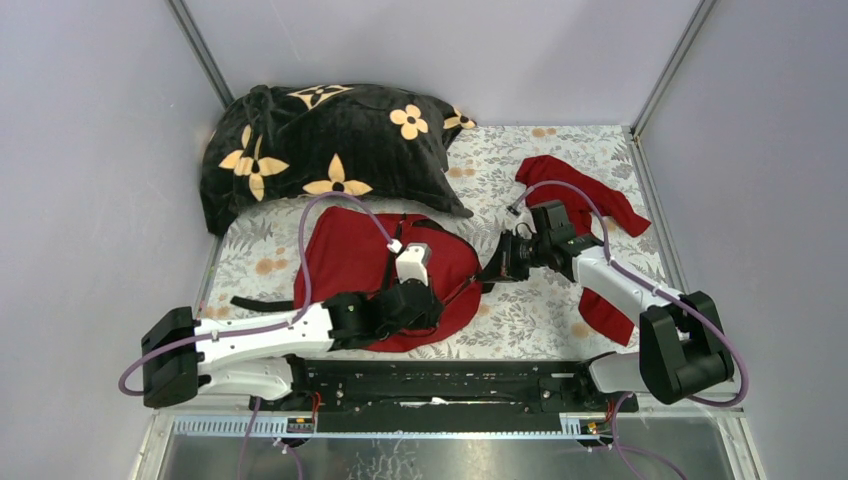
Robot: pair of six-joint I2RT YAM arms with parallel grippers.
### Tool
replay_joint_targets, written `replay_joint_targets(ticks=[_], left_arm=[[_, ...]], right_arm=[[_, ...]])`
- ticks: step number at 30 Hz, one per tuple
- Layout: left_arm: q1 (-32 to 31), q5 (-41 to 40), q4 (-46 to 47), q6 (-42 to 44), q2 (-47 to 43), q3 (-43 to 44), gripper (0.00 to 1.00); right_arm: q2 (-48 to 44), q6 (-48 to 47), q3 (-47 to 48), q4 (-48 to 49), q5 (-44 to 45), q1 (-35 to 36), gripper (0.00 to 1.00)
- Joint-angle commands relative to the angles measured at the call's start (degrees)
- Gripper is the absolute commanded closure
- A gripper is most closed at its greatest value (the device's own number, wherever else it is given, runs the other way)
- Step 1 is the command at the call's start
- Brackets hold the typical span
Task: Pack the student bag
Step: Zip the student bag at the center of the board.
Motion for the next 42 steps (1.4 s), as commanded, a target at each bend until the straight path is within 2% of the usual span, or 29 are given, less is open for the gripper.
replay_joint_targets(ticks=[1,2,3,4,7,8,10,13,21,24,25,28,29,30,32,35,39,42], left_arm=[[-2.0,1.0,-15.0,-0.5,-3.8,-2.1,1.00],[-2.0,0.3,-15.7,-0.3,-3.8,-2.1,1.00],[-2.0,-0.4,-16.4,-0.6,-3.8,-2.2,1.00],[-2.0,-1.0,-17.0,-0.9,-3.9,-2.5,1.00],[-2.0,-1.4,-17.8,-2.1,-4.7,-3.6,1.00],[-2.0,-1.0,-17.8,-2.9,-5.8,-4.7,1.00],[-2.0,-1.1,-17.8,-3.2,-6.4,-5.2,1.00],[-2.0,-1.2,-17.6,-3.3,-6.5,-5.1,1.00],[-2.0,-1.2,-15.5,-3.8,-5.9,-6.4,1.00],[-2.0,-1.2,-15.3,-3.4,-6.0,-6.4,1.00],[-2.0,-1.2,-15.3,-3.2,-6.0,-6.2,1.00],[-2.0,-1.2,-15.2,-2.8,-5.9,-6.2,1.00],[-2.0,-0.9,-15.2,-2.6,-6.0,-6.3,1.00],[-2.0,-0.1,-14.7,-1.7,-6.1,-6.5,1.00],[-2.0,3.1,-11.8,1.8,-7.1,-7.3,1.00],[-2.0,6.4,-8.9,4.9,-10.4,-8.6,1.00],[-2.0,11.3,-5.5,9.6,-14.6,-9.3,1.00],[-2.0,12.4,-5.5,12.0,-14.2,-8.1,1.00]], right_arm=[[1.4,-3.2,2.8,8.1,1.7,-5.1,0.98],[1.3,-3.1,2.0,8.8,-0.6,-5.1,0.76],[1.1,-3.0,1.2,9.3,-0.9,-5.2,0.60],[1.0,-2.6,0.3,9.6,0.0,-5.5,0.57],[0.9,1.5,-2.5,14.2,0.2,-8.3,0.51],[2.5,5.6,-3.5,21.1,-4.4,-9.0,0.49],[4.9,8.4,-3.4,24.8,-7.7,-8.2,0.48],[6.5,6.9,-2.8,23.2,-6.7,-5.7,0.42],[13.4,5.4,-2.6,22.6,-6.5,1.9,0.39],[13.2,9.9,-4.5,29.0,-9.6,2.3,0.44],[12.3,10.4,-4.8,29.8,-9.6,2.3,0.51],[7.5,10.2,-3.0,25.5,-8.3,2.3,0.87],[5.3,9.5,-1.8,22.7,-7.2,2.3,0.93],[3.4,8.8,-0.3,20.0,-5.7,2.3,0.94],[-0.8,7.8,3.1,16.2,-3.9,2.3,0.89],[-2.9,8.3,7.0,15.1,-4.5,2.6,0.86],[-0.3,8.8,9.6,16.9,-5.8,3.1,0.86],[5.1,10.1,9.3,21.4,-6.3,3.2,0.93]])
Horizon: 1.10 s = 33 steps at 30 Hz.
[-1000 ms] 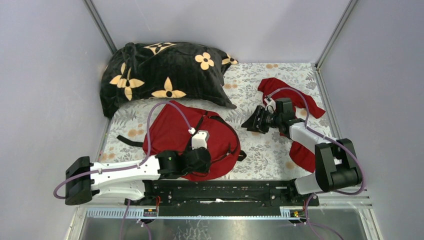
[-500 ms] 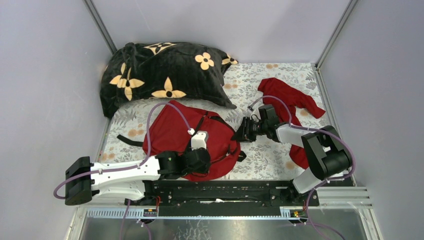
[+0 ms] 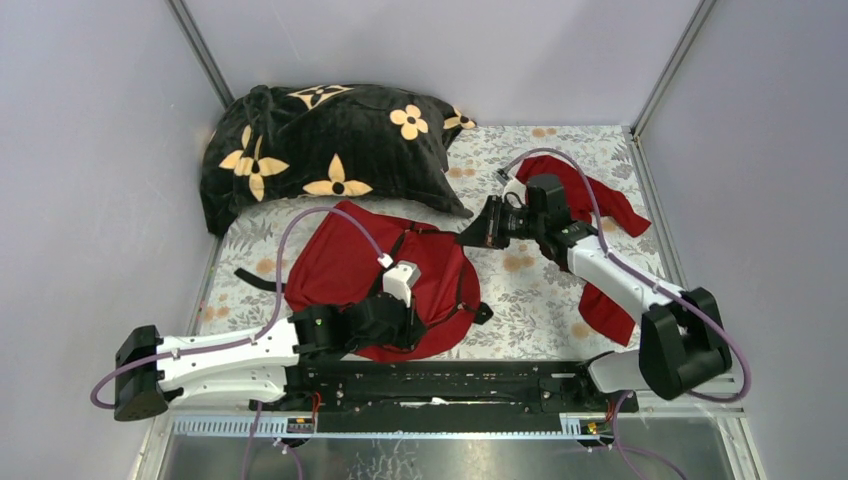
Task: Pack the student bag
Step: Zip the student bag at the center of the board.
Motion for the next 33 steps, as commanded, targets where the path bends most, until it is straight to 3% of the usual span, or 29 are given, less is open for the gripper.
replay_joint_targets(ticks=[1,4,8,12,14,17,19,22,26,29,33], left_arm=[[-0.2,5.4,-0.9,6.5,0.9,0.8,1.00],[-0.1,5.3,-1.4,6.9,3.5,2.3,1.00],[-0.1,5.2,-0.2,6.3,6.4,2.8,1.00],[-0.1,5.0,1.4,5.9,7.7,3.0,1.00],[-0.1,4.5,1.8,6.1,7.9,3.2,1.00],[-0.1,3.6,2.3,6.4,7.7,3.6,1.00],[-0.2,3.2,2.5,6.7,7.5,3.7,1.00],[-0.2,2.5,2.6,6.7,6.9,3.8,1.00],[-0.1,-0.7,1.3,5.1,5.5,3.5,1.00],[-0.1,-2.0,0.6,3.7,3.5,2.5,1.00],[1.4,-3.2,-1.0,1.5,-1.0,0.5,1.00]], right_arm=[[7.4,1.4,1.8,7.3,-0.2,-0.1,0.95],[13.8,1.5,2.9,9.7,0.6,0.1,0.95],[15.3,-1.9,4.1,5.8,2.1,0.1,0.76],[3.6,-9.6,1.9,-6.7,13.4,0.0,0.31],[-3.7,-12.4,0.0,-11.7,19.9,-0.1,0.17],[-13.1,-14.5,-3.5,-16.4,22.4,0.0,0.22],[-16.6,-14.9,-6.2,-18.5,19.2,0.1,0.29],[-18.8,-14.7,-11.7,-20.4,16.1,0.6,0.32],[-20.4,-11.4,-19.3,-16.0,9.5,0.7,0.31],[-20.0,-10.4,-23.7,-8.7,-0.2,0.8,0.21],[-16.7,-11.5,-24.8,-4.3,-6.0,0.9,0.22]])
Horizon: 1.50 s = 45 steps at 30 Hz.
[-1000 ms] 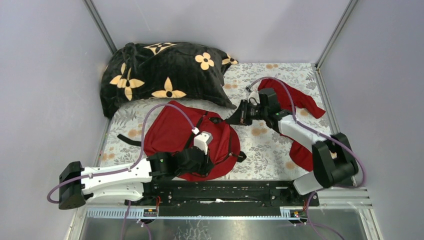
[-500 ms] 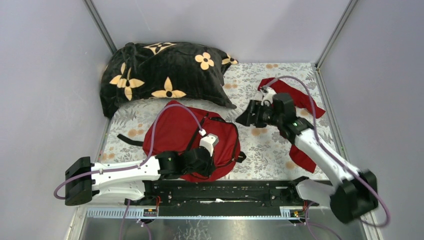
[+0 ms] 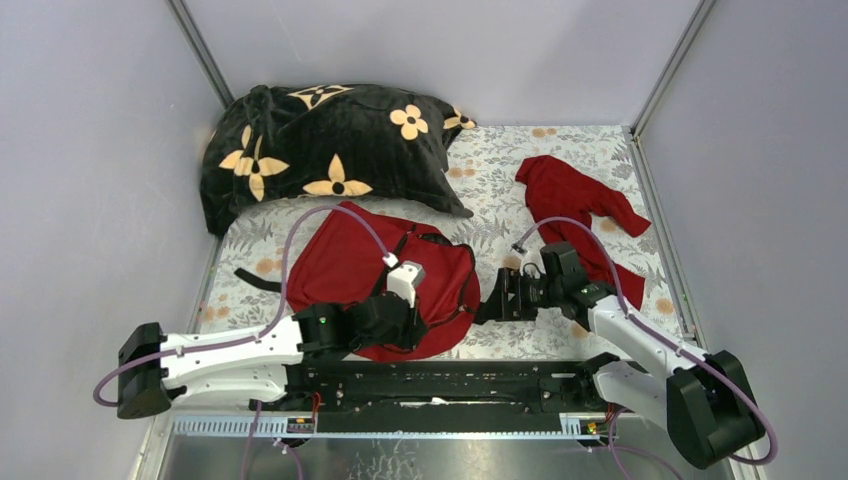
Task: Pack the student bag
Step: Zip the student bag at the center of the board.
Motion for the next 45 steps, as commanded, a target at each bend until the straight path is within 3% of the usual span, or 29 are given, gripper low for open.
replay_joint_targets(ticks=[1,7,16,27,29,32,36,40,45], left_arm=[[2.0,-4.3,-2.2,-2.9,-5.4,-1.8,1.00],[4.5,-2.0,-6.0,-3.8,-11.1,-3.3,1.00],[4.6,-1.2,-6.0,-4.9,-10.5,-4.0,1.00],[4.6,-0.3,-4.7,-4.1,-9.5,-4.3,1.00],[4.6,-0.3,-4.4,-4.3,-9.5,-4.5,1.00],[4.6,-0.1,-4.0,-4.4,-9.4,-4.8,1.00],[4.6,0.0,-4.3,-4.3,-9.5,-4.6,1.00],[4.6,2.2,-3.9,-4.2,-10.4,-4.9,1.00],[4.5,8.4,-3.0,-3.1,-11.0,-5.9,1.00]], right_arm=[[2.6,1.1,0.4,12.0,-11.3,0.7,0.23],[5.0,3.7,1.3,18.4,-14.1,3.4,0.20],[9.0,10.0,3.6,25.9,-18.3,4.9,0.22],[15.0,12.3,5.3,30.2,-16.7,6.9,0.34],[15.4,11.7,5.9,29.2,-16.5,7.0,0.39],[15.9,11.3,6.1,28.4,-16.5,7.0,0.56],[14.9,6.4,8.1,19.4,-12.6,6.9,1.00],[13.1,-3.1,14.4,3.0,-1.7,6.9,1.00],[11.6,-3.5,17.2,-1.0,11.7,6.8,1.00]])
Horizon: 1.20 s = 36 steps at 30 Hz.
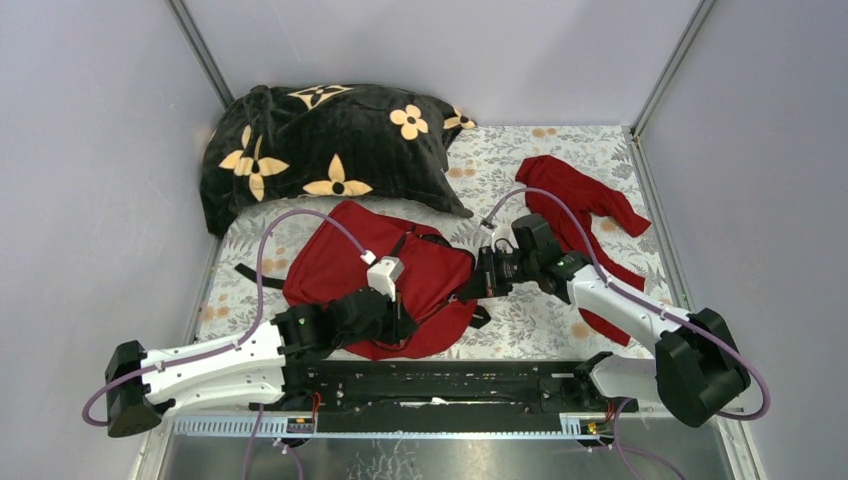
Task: Pack the student bag
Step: Zip the student bag at the center of the board.
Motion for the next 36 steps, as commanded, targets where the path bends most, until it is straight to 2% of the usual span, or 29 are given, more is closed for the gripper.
replay_joint_targets(ticks=[1,5,11,17,21,31,36], left_arm=[[0.3,6.7,-0.7,1.5,-1.2,-1.8,1.00],[0.3,7.2,-2.3,1.5,-2.6,-2.0,1.00],[0.3,5.2,-4.0,2.5,-3.5,0.4,1.00],[-0.2,6.4,-1.9,6.1,4.9,5.9,1.00],[-0.3,7.2,1.6,6.9,7.3,5.8,1.00],[-0.3,8.4,5.4,6.7,6.8,6.0,1.00],[-0.3,6.5,4.2,5.7,3.9,4.6,1.00]], right_arm=[[-1.3,-4.6,4.3,-7.8,16.9,-0.5,1.00],[2.6,-5.3,6.1,-9.6,19.3,-0.7,1.00],[2.7,-4.3,3.9,-4.8,5.7,0.4,1.00],[-1.0,-1.0,6.3,-8.5,14.0,9.6,1.00],[-3.8,1.9,7.7,-9.8,18.1,13.6,1.00],[0.0,4.8,12.0,-9.8,21.5,24.6,1.00],[-1.7,5.1,12.2,-11.8,25.0,25.9,1.00]])
